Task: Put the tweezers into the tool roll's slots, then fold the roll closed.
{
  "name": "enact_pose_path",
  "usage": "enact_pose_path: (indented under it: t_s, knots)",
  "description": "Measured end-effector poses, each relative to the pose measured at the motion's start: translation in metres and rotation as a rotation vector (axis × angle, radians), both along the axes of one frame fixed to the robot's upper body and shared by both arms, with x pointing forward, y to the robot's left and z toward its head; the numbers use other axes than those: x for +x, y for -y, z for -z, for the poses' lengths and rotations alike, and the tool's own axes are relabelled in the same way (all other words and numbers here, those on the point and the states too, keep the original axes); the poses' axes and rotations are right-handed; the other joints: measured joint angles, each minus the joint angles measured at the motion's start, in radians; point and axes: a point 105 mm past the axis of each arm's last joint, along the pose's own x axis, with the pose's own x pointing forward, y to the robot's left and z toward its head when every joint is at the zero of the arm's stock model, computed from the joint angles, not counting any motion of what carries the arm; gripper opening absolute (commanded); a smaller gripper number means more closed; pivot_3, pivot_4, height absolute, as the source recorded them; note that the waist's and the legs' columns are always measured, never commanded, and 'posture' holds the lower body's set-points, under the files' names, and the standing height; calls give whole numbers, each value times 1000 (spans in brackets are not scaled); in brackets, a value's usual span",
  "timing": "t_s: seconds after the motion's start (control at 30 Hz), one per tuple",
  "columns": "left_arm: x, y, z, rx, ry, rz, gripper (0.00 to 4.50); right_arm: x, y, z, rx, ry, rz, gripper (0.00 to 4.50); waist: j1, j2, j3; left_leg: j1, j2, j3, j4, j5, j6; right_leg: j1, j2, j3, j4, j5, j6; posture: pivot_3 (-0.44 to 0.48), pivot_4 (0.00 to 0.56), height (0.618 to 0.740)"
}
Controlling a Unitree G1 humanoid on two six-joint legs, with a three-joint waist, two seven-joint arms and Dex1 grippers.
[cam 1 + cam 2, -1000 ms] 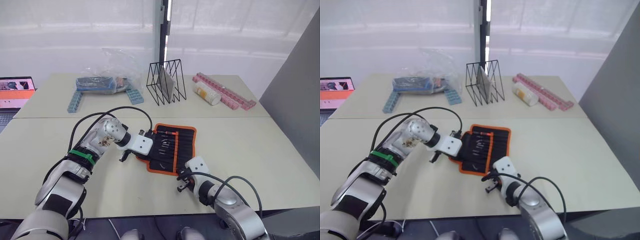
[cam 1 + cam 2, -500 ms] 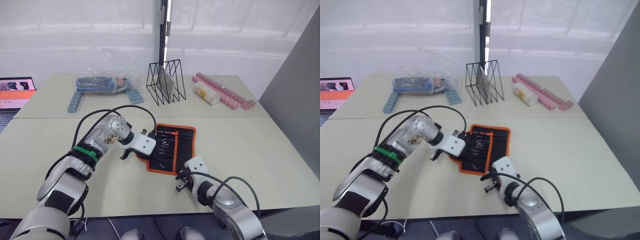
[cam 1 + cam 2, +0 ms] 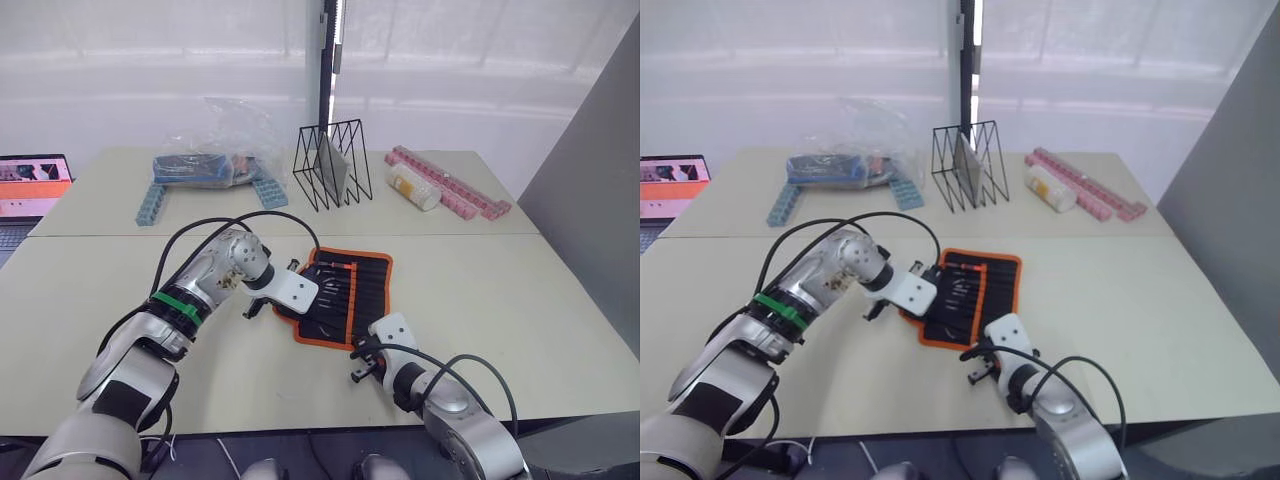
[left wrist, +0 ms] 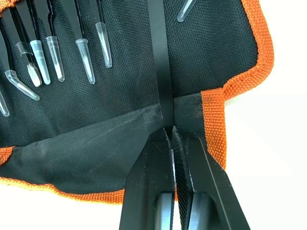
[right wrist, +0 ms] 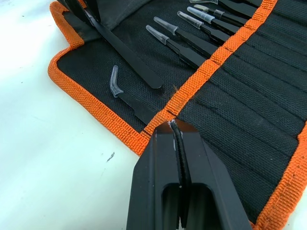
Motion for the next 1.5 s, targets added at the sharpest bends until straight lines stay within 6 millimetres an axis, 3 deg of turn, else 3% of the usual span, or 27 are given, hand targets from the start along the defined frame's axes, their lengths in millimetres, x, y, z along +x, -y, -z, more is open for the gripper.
enact_pose_path:
  t_s: [0.23, 0.43, 1.1, 1.5]
  knots:
    - [3, -6, 0, -5, -3, -23, 27, 0, -2, 0, 12, -2, 4, 0, -3, 0, 0, 0, 0, 0, 0, 0, 0, -1, 1, 0, 0, 0, 0, 0, 150, 737]
    - [17, -23, -7, 22, 31, -93, 27, 0, -3, 0, 18, -3, 4, 0, -4, 0, 0, 0, 1, 0, 0, 0, 0, -2, 2, 1, 1, 0, 0, 0, 150, 737]
    - [8, 7, -7, 2, 38, 3, 27, 0, -4, 0, 24, -2, 5, 0, -5, 0, 0, -1, 1, 1, 0, 0, 0, -3, 4, 4, 1, 0, -1, 0, 150, 737]
    - [6, 3, -6, 32, 38, -1, 27, 0, -6, -1, 33, -4, 6, 0, -7, 0, 0, -1, 1, 3, -1, 0, 0, -7, 12, 24, 3, 0, 0, 0, 150, 737]
